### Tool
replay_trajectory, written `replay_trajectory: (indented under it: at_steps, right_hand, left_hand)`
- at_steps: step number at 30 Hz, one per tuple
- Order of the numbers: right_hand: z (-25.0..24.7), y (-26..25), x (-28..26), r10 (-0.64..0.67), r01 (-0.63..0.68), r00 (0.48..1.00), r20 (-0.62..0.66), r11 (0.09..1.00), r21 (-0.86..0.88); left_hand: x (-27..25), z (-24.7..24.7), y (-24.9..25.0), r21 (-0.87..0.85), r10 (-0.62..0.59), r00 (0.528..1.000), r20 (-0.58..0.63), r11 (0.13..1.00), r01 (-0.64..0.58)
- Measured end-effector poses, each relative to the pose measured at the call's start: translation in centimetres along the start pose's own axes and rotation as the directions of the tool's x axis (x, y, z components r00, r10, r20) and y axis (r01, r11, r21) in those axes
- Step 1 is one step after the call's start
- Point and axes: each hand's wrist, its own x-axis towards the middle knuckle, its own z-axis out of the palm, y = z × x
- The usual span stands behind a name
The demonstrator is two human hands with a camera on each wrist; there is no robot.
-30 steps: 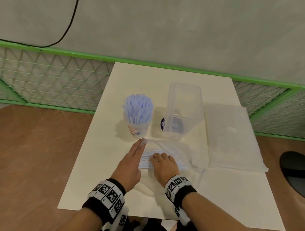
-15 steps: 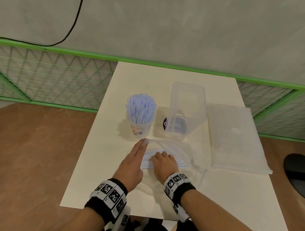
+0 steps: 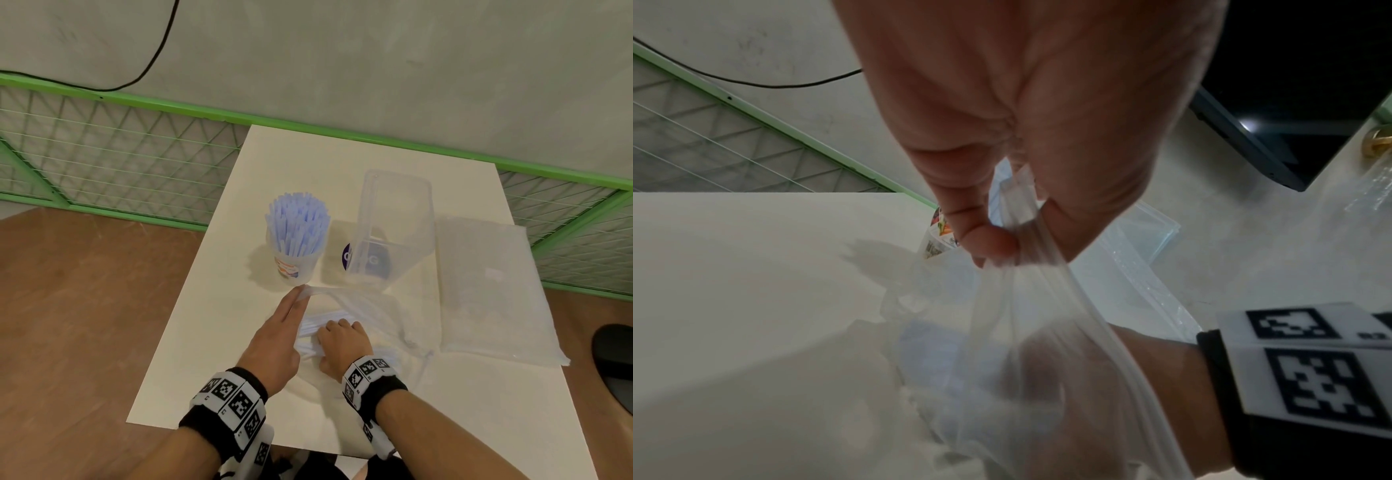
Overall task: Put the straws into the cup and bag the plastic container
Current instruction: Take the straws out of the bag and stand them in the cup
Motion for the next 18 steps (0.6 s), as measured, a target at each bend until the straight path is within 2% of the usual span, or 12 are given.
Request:
replay_trajectory:
  at_steps: [4,18]
  right_hand:
    - [0.0,-0.2,-0.2,-0.015,0.018,0.999,0.041,0.999,-0.052]
    - [0.1,0.2,-1.2,-0.079,0.079,0.997,0.009,0.996,-0.039]
  left_hand:
    - [-0.2,0.0,0.0,-0.005,-0.015,1.0,0.016,1.0,0.015]
    - [-0.4,0.1,0.0,0.007,-0.014,1.0,0.012,1.0,0.014]
